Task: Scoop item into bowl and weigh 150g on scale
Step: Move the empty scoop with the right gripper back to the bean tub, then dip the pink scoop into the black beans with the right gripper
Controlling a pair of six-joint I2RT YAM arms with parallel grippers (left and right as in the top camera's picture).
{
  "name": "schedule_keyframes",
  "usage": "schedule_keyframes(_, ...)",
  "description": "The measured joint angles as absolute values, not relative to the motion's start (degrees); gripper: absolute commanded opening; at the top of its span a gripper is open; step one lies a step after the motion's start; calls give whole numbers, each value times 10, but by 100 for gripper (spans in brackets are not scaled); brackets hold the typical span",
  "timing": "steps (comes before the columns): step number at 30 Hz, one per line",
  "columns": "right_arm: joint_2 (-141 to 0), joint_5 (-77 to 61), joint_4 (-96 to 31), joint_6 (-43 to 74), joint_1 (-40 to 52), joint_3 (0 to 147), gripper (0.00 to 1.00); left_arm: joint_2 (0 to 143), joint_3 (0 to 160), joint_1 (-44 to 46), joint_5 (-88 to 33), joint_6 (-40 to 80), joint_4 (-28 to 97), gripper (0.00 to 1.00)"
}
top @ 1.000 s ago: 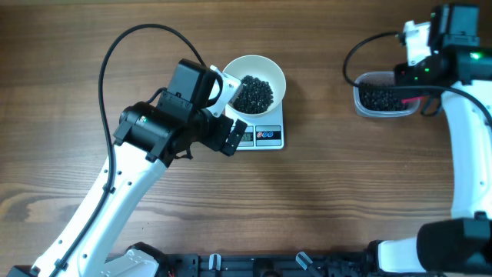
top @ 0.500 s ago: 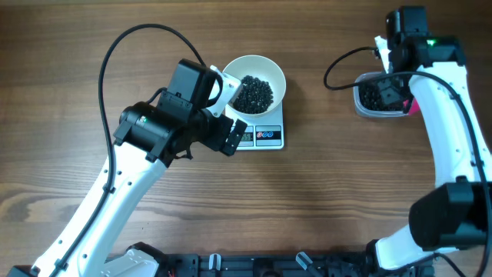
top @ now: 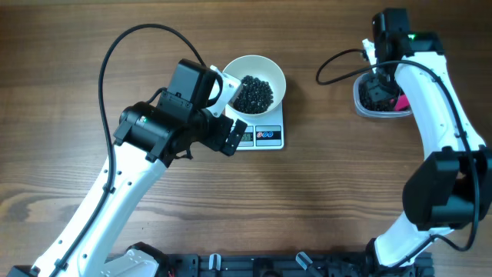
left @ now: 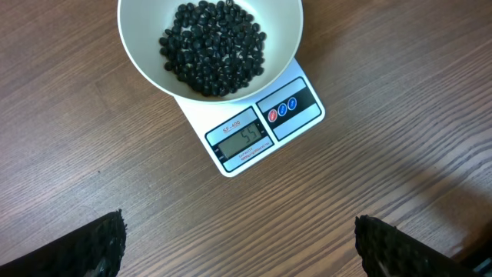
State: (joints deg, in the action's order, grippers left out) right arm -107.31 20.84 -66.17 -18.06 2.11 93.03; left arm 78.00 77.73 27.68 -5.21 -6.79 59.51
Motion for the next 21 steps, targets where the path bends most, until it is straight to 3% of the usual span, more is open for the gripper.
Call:
schedule_keyframes(9, -1088, 139, -662, -181, 57, 930, 4, 780, 777, 277, -52, -68, 595, 100)
schedule_keyframes(21, -1090, 154, -665, -169, 60, 930, 4, 780, 777, 277, -52, -68, 595, 100)
